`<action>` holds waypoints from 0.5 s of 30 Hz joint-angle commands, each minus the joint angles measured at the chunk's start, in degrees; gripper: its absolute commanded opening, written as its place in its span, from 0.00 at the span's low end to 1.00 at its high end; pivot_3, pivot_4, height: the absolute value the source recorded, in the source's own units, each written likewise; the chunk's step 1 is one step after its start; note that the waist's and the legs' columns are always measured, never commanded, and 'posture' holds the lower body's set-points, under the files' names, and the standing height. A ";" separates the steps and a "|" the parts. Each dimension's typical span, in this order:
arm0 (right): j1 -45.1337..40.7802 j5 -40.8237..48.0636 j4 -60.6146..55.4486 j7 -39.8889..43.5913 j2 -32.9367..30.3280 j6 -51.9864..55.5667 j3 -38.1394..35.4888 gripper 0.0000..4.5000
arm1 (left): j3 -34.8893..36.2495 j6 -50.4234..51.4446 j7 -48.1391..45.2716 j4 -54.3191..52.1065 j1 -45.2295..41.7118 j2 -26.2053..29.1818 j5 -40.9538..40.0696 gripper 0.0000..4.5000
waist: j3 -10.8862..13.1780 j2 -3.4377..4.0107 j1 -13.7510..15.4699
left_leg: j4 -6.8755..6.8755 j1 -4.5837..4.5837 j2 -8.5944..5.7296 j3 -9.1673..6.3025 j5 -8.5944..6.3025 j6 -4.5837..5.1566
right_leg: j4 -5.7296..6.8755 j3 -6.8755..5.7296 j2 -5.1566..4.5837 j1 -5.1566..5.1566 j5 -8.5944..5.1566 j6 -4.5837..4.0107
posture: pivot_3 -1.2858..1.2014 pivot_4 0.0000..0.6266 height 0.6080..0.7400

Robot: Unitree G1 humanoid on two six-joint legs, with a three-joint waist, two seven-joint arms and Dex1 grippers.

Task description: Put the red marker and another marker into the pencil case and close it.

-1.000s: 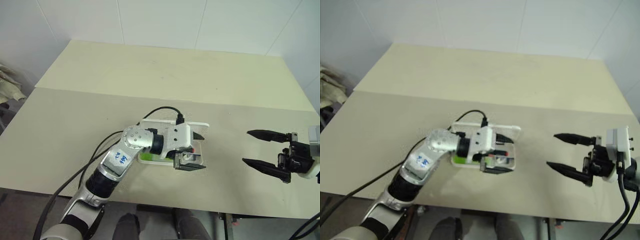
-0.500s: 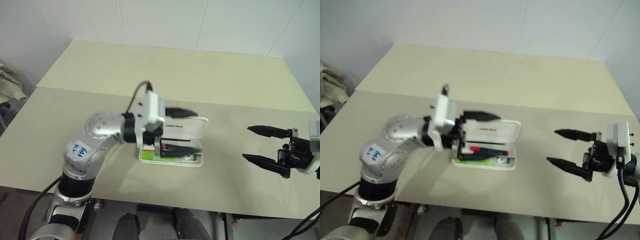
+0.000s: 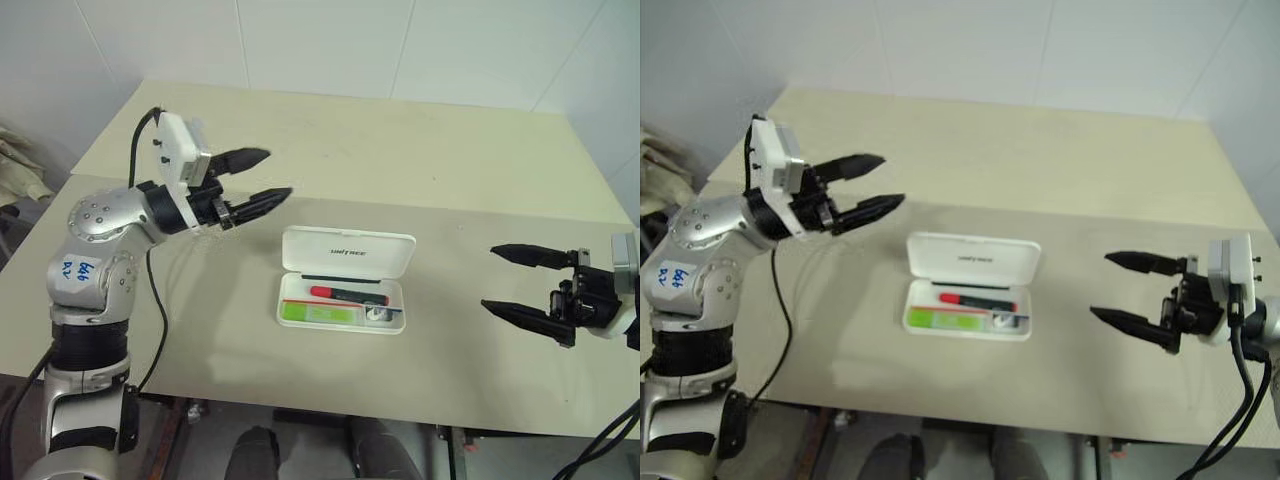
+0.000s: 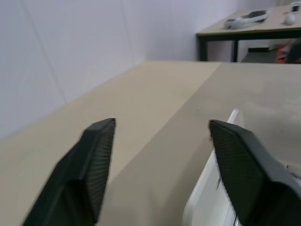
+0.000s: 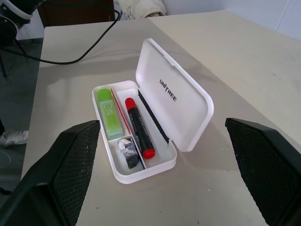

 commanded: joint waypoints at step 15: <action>1.66 1.67 -1.38 0.76 -1.22 0.15 -2.79 1.00 | -0.36 -12.82 -17.57 35.61 -10.71 3.71 2.34 0.01 | 0.00 0.00 -0.03 | -0.05 -0.01 0.00 0.05 -0.01 0.01 | 0.01 -0.03 0.00 -0.07 -0.03 -0.04 | 0.52 0.24 1.00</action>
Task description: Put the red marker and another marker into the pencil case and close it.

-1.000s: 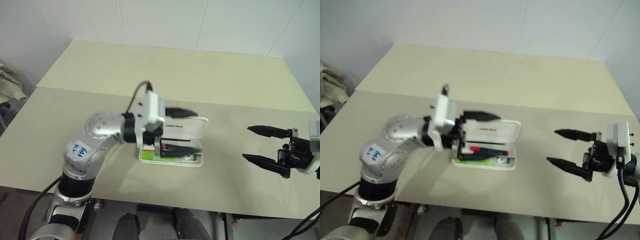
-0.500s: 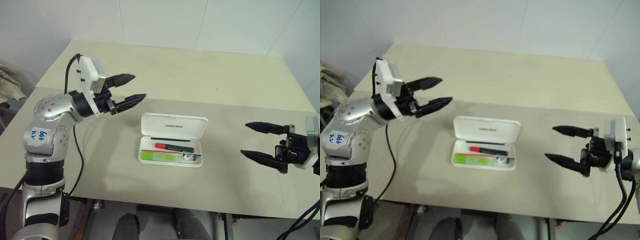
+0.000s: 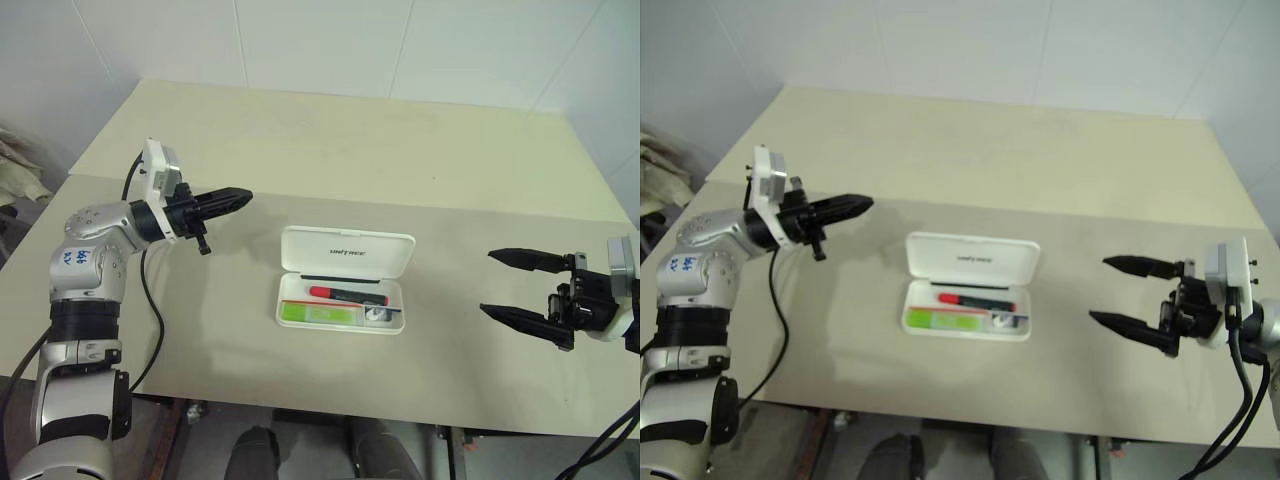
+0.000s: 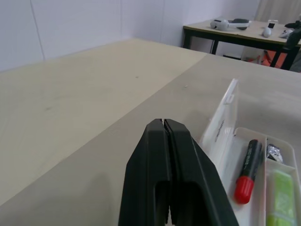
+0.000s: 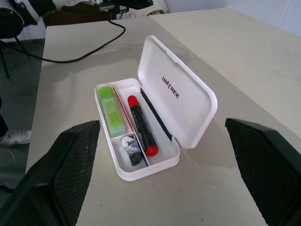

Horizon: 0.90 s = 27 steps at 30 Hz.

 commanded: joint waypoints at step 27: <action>4.23 3.68 -1.65 -0.82 -1.68 0.16 -8.35 1.00 | -5.28 -7.16 -21.47 49.89 -25.35 -13.95 17.87 0.01 | 0.00 -0.01 0.05 | -0.04 -0.28 -0.02 0.03 -0.03 0.02 | 0.01 -0.01 0.01 -0.32 -0.03 -0.01 | 0.52 0.24 1.00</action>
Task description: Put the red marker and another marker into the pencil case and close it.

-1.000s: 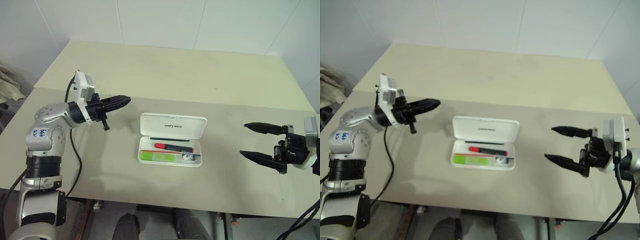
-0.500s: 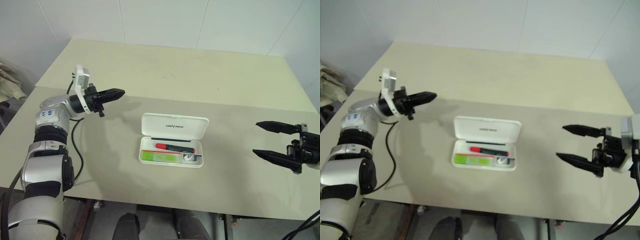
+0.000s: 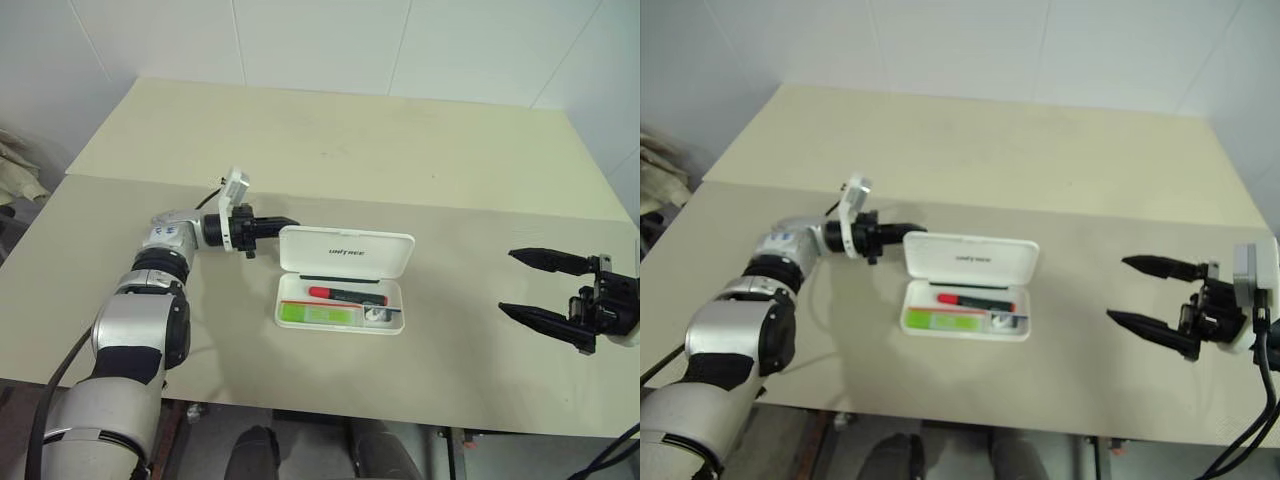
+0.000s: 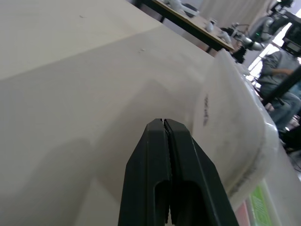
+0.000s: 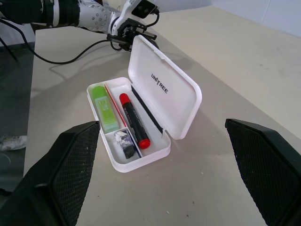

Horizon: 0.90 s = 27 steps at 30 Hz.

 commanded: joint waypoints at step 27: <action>-2.73 1.80 4.69 8.03 -1.97 -1.47 -2.62 1.00 | -41.80 7.93 -9.89 -42.76 8.97 17.84 -29.54 0.01 | 0.02 0.02 -0.01 | 0.09 0.02 0.03 -0.02 0.00 0.01 | 0.07 0.03 -0.01 0.02 -0.02 -0.03 | 0.52 0.24 1.00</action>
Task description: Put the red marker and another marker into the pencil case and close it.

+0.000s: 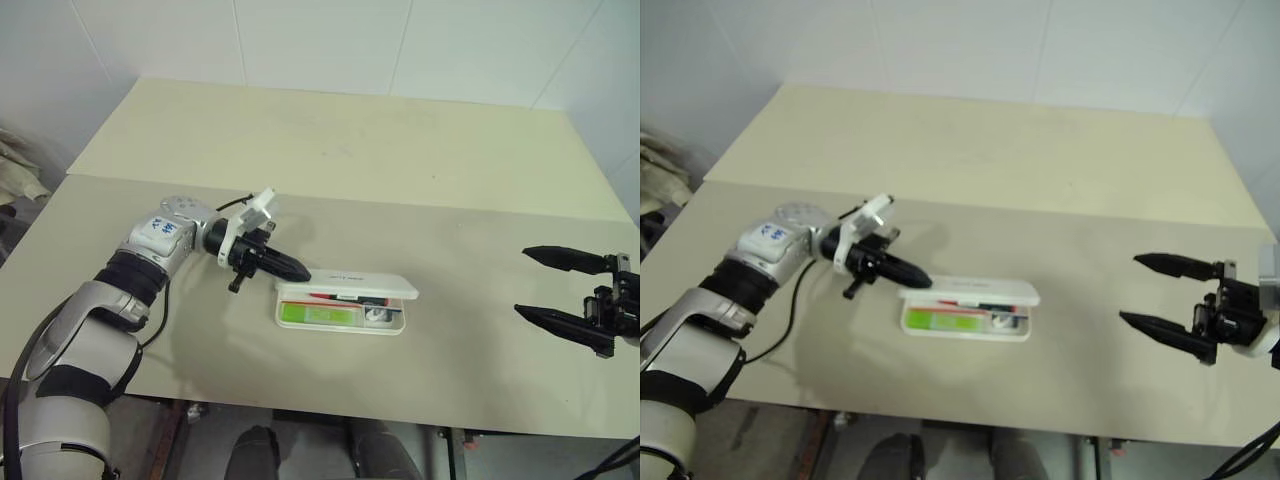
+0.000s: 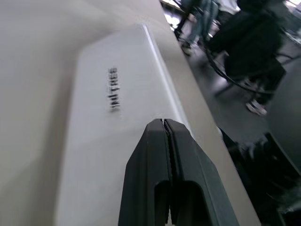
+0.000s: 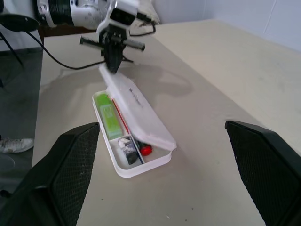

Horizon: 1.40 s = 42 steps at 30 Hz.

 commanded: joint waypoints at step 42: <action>-16.05 -2.11 13.18 5.63 -0.91 -4.06 7.47 1.00 | 17.00 0.07 7.72 -6.14 6.55 -8.91 15.48 0.01 | 0.00 0.15 -0.69 | 0.28 0.11 -0.01 0.03 0.05 0.21 | 0.03 0.13 -0.04 0.22 0.26 0.13 | 0.52 0.24 1.00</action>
